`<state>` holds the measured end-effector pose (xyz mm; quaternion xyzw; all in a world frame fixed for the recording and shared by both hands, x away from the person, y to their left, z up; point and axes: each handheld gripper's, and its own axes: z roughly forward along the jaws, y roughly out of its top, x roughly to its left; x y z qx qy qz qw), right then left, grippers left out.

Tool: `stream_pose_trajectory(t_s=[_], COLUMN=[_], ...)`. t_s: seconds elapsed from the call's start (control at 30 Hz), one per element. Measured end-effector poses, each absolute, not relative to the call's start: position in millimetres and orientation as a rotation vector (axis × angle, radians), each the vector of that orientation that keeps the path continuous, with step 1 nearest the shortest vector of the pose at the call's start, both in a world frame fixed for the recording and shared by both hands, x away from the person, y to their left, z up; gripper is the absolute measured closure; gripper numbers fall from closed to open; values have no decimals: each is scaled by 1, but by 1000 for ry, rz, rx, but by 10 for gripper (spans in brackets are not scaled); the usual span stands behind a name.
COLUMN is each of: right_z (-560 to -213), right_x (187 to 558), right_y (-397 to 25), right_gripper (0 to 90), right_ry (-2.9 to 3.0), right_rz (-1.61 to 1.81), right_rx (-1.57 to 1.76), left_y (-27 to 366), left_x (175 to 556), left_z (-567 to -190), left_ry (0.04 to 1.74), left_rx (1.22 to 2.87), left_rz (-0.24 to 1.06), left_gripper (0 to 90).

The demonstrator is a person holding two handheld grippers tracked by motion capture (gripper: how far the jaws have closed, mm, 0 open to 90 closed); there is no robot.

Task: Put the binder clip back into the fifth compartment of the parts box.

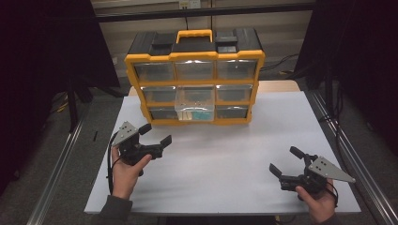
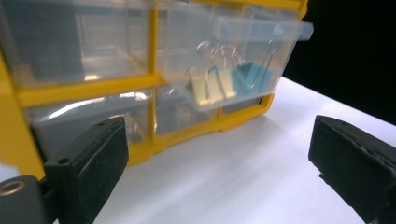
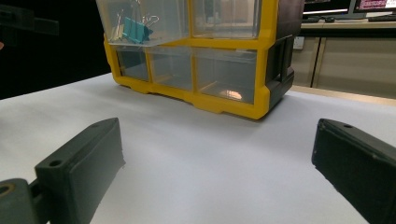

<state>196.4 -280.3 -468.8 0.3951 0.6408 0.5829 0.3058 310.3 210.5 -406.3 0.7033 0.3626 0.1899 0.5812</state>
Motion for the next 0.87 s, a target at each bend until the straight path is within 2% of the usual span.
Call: stream_pose_trajectory(t_s=[0.33, 0.87], right_z=[-469, -470], right_x=[197, 197], right_y=[-280, -280], right_gripper=[16, 16], right_ry=[1700, 1706], right_rz=[1540, 1538], right_rx=[1047, 1047], left_y=[232, 247], left_x=[299, 282], left_z=[-429, -451], left_ry=[883, 843], left_rx=[1635, 1668], left_rz=[448, 435], left_gripper=[51, 42])
